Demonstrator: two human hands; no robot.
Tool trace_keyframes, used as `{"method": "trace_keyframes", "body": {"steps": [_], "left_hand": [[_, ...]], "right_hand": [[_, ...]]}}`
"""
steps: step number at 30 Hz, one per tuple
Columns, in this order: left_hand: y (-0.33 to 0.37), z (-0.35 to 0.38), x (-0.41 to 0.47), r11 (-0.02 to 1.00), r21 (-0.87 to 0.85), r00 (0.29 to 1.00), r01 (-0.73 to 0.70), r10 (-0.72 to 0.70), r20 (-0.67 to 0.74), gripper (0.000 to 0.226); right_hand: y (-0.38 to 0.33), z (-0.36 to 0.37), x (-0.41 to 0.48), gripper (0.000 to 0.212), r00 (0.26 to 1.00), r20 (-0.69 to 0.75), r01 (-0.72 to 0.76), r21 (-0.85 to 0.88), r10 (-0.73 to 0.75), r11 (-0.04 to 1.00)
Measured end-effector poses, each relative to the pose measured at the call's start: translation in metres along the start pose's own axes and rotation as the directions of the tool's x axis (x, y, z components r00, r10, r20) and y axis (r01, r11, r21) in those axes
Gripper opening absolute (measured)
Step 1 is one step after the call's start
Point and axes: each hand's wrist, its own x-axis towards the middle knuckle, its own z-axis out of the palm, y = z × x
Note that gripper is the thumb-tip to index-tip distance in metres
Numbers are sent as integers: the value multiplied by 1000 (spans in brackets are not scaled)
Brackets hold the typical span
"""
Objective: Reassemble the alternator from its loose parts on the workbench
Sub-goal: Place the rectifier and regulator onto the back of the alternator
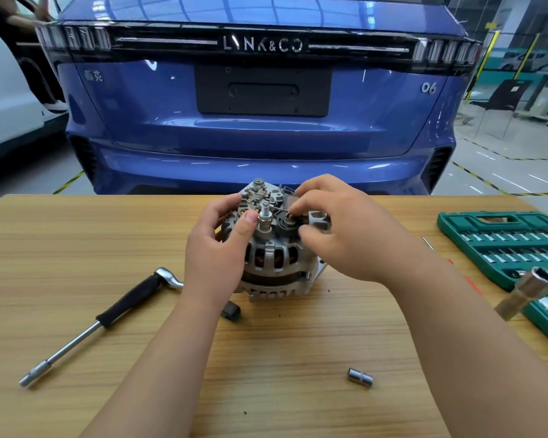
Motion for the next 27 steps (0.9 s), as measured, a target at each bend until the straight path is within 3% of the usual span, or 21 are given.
{"method": "trace_keyframes", "body": {"steps": [3, 6, 11, 16, 24, 27], "left_hand": [[0, 1, 0, 1000, 5, 1000, -1, 1, 11, 22], [2, 1, 1, 1000, 2, 1000, -4, 4, 18, 23], [2, -1, 4, 999, 10, 999, 35, -35, 13, 30], [6, -5, 12, 984, 78, 970, 160, -172, 174, 63], [2, -1, 7, 987, -90, 987, 134, -125, 105, 46], [2, -2, 8, 989, -83, 986, 120, -109, 123, 48]], "right_hand": [[0, 3, 4, 24, 999, -5, -36, 95, 36, 995], [-2, 9, 10, 43, 999, 36, -36, 50, 35, 998], [5, 7, 8, 21, 1000, 13, -22, 136, 20, 990], [3, 8, 5, 17, 1000, -24, 4, 135, -1, 991], [-8, 12, 5, 25, 998, -60, -7, -88, 1, 996], [-7, 11, 5, 23, 999, -36, -15, -90, 12, 996]]}}
